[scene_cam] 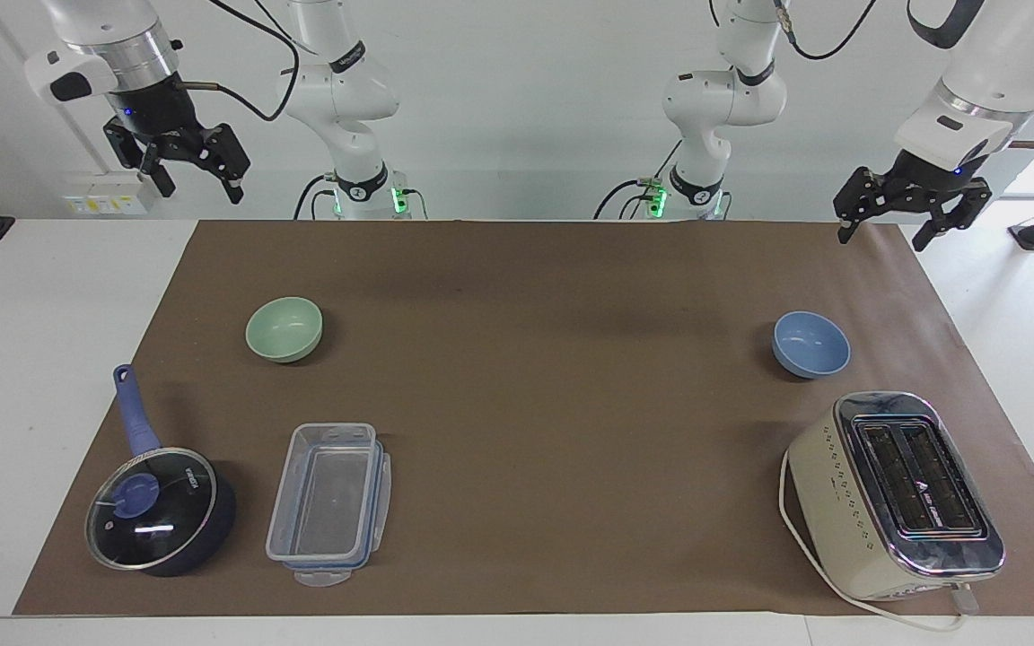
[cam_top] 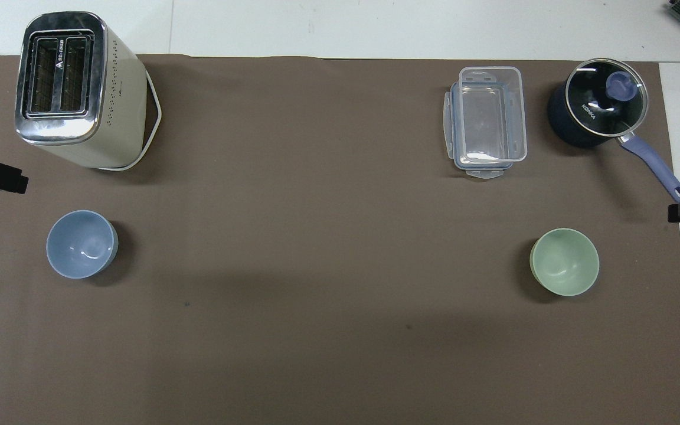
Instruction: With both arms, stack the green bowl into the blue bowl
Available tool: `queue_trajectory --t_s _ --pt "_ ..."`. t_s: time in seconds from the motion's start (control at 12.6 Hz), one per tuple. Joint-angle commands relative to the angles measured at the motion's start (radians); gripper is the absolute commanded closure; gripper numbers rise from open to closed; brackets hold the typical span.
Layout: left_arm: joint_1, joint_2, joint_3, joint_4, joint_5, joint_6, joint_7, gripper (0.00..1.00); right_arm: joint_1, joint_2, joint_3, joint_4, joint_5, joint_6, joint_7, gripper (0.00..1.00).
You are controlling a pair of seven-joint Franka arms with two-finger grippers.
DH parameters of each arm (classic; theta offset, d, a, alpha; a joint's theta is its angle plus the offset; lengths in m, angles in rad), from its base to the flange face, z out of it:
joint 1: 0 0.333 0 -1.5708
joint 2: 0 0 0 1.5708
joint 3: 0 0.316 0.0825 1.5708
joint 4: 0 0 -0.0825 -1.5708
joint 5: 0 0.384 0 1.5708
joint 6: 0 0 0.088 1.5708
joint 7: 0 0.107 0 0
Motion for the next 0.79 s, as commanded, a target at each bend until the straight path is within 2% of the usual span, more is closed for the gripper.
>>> queue_trajectory --t_s 0.0,0.71 --pt "-0.010 -0.026 0.013 -0.018 0.011 -0.020 -0.010 0.00 -0.003 -0.020 0.002 -0.021 0.019 0.011 -0.002 0.00" --pt "-0.010 -0.019 0.016 -0.011 0.013 -0.004 -0.005 0.00 -0.003 -0.020 0.002 -0.021 0.019 0.011 -0.002 0.00"
